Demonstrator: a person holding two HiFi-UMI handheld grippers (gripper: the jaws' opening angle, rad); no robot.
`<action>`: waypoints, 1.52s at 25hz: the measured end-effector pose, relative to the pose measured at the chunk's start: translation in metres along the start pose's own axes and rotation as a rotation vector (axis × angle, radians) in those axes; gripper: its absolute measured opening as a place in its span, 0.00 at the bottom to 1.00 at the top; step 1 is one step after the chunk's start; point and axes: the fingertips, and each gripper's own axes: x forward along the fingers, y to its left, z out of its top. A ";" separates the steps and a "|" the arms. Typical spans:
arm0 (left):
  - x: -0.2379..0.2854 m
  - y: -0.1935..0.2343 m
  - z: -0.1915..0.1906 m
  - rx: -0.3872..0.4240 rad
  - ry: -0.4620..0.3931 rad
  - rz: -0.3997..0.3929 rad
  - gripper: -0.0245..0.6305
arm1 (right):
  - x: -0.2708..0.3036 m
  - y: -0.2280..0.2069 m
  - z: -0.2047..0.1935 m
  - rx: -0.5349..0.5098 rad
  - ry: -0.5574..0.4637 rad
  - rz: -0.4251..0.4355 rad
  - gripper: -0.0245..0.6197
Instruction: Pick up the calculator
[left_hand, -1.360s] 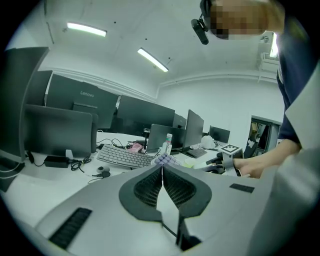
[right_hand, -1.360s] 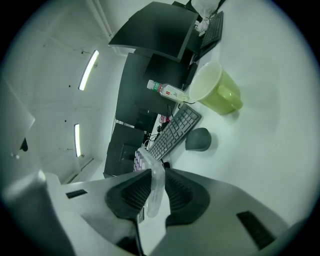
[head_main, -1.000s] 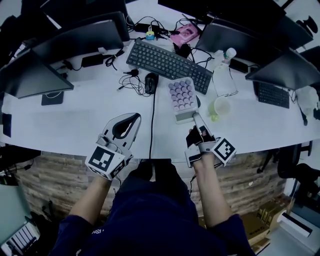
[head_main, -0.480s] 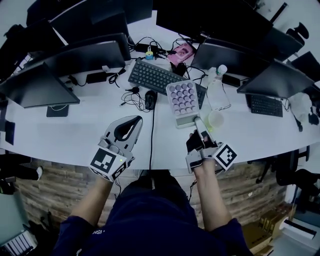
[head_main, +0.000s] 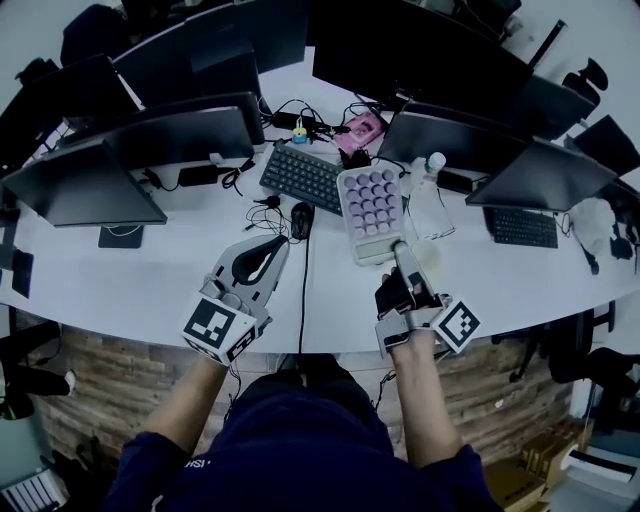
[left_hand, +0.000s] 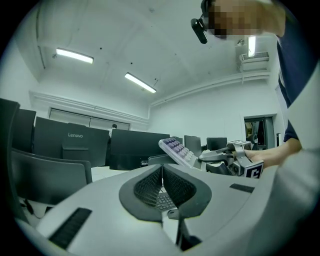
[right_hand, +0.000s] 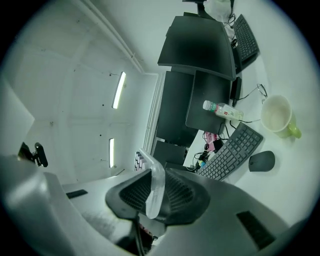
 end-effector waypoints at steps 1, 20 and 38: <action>0.000 0.000 0.002 0.002 -0.004 -0.001 0.09 | 0.000 0.004 0.001 0.000 -0.002 0.008 0.17; -0.001 -0.023 0.026 0.035 -0.039 -0.026 0.09 | -0.019 0.036 0.013 0.002 -0.016 0.084 0.17; -0.006 -0.030 0.023 0.032 -0.037 -0.019 0.09 | -0.028 0.035 0.008 0.016 -0.007 0.092 0.17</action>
